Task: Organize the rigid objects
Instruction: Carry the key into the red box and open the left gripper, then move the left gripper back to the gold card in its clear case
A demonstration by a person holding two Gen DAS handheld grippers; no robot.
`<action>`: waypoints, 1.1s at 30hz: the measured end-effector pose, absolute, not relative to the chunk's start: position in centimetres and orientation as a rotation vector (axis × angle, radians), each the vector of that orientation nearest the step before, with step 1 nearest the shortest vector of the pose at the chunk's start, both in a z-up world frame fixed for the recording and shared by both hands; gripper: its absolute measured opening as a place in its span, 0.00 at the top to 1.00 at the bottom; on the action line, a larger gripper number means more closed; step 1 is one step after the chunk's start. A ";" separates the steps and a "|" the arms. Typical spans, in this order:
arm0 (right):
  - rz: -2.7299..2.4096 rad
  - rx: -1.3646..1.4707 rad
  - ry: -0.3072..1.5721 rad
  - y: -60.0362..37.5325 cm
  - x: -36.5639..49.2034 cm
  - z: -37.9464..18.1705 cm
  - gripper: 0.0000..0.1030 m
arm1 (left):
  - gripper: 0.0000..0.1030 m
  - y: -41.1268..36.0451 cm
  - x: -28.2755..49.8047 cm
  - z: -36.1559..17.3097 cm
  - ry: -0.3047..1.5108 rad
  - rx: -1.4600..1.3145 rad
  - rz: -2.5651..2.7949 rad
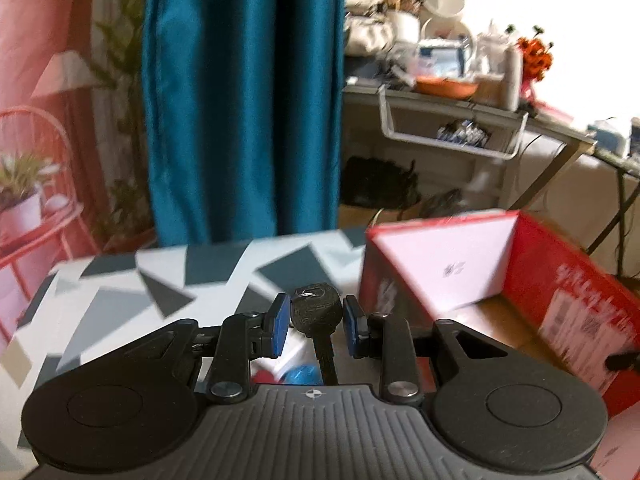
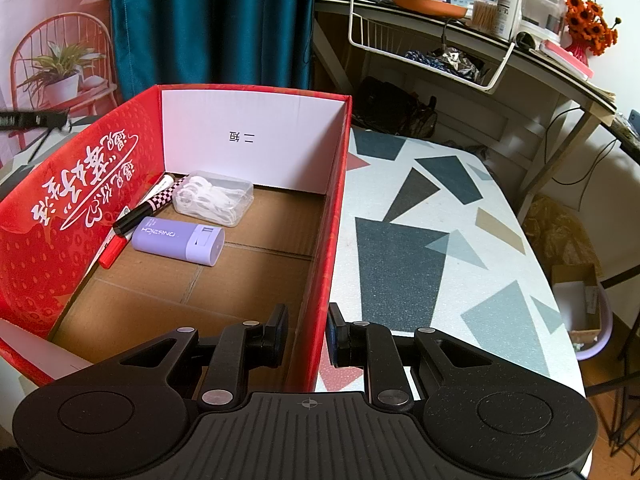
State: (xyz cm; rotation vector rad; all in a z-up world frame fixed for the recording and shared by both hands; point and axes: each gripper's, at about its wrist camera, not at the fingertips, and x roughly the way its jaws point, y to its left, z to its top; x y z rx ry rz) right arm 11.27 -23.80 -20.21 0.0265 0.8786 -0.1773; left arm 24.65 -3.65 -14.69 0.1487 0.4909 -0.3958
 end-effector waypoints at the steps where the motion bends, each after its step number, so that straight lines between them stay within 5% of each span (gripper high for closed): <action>1: -0.177 0.026 0.879 -23.8 11.3 -20.2 0.82 | 0.71 -4.0 24.6 -14.4 0.478 0.151 -0.408; 18: -0.177 0.026 0.879 -23.8 11.2 -20.2 0.82 | 0.71 -13.0 24.7 -15.2 0.469 0.284 -0.591; 33: -0.174 0.026 0.880 -23.6 11.4 -20.2 0.81 | 0.70 -11.9 26.6 -16.3 0.559 0.229 -0.643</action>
